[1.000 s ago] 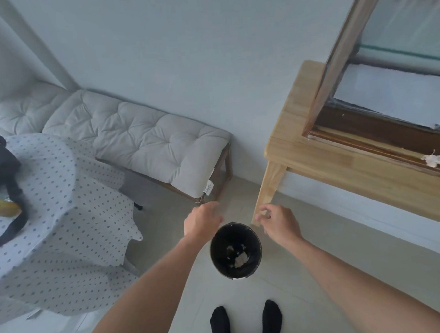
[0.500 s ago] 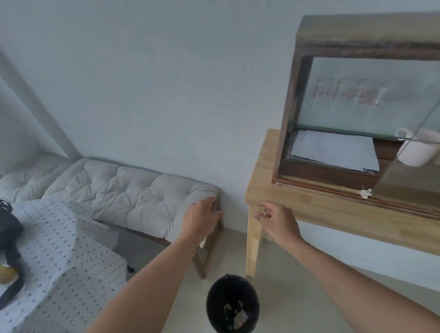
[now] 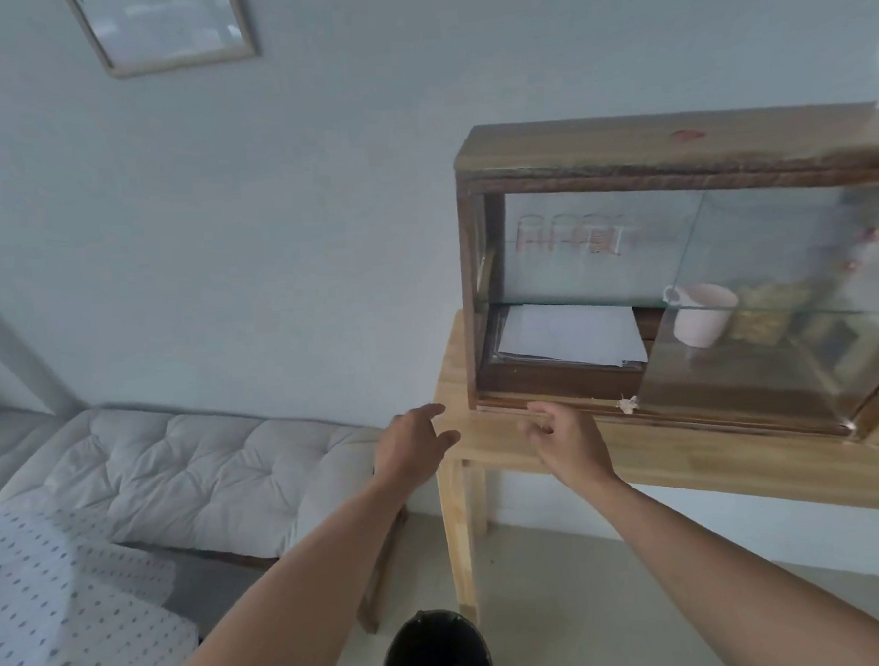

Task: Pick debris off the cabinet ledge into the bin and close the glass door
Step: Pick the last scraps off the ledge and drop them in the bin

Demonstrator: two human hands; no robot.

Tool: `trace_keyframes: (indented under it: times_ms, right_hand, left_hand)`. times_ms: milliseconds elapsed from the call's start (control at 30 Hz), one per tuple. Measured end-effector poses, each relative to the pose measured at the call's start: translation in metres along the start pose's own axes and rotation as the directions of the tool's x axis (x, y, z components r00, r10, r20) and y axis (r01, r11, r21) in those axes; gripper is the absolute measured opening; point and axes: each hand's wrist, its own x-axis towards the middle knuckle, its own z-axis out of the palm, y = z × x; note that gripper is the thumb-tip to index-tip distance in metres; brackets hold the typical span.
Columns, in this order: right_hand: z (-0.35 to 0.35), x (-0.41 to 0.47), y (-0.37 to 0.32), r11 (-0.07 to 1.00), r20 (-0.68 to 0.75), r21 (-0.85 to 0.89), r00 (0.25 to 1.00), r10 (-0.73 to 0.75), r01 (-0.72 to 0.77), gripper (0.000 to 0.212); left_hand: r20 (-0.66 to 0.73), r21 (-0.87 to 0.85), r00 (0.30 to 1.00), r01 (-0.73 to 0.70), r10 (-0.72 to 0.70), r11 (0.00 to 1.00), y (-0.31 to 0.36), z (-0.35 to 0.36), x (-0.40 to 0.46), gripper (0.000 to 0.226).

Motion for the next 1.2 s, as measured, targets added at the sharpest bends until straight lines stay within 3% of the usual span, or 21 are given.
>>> trace_keyframes:
  times_ms: [533, 800, 1000, 1200]
  right_hand:
    - [-0.071, 0.013, 0.067, 0.990, -0.142, -0.047, 0.982, 0.125, -0.133, 0.032]
    - [-0.077, 0.034, 0.075, 0.903, -0.131, -0.407, 0.987, 0.089, -0.135, 0.049]
    - [-0.080, 0.044, 0.075, 0.766, -0.127, -0.633, 0.991, 0.038, -0.110, 0.021]
    - [-0.084, 0.047, 0.074, 0.672, -0.088, -0.737, 0.996, 0.019, -0.078, 0.019]
  left_hand:
    - [0.085, 0.055, 0.989, -0.129, 0.124, 0.990, 0.077, 0.067, 0.029, 0.047]
    - [0.088, 0.012, 0.989, -0.122, 0.120, 0.993, 0.069, 0.086, 0.031, 0.053]
    - [0.084, 0.016, 0.991, -0.102, 0.100, 0.995, 0.055, 0.085, 0.035, 0.052]
    - [0.082, -0.012, 0.991, -0.101, 0.101, 0.995, 0.043, 0.084, 0.036, 0.050]
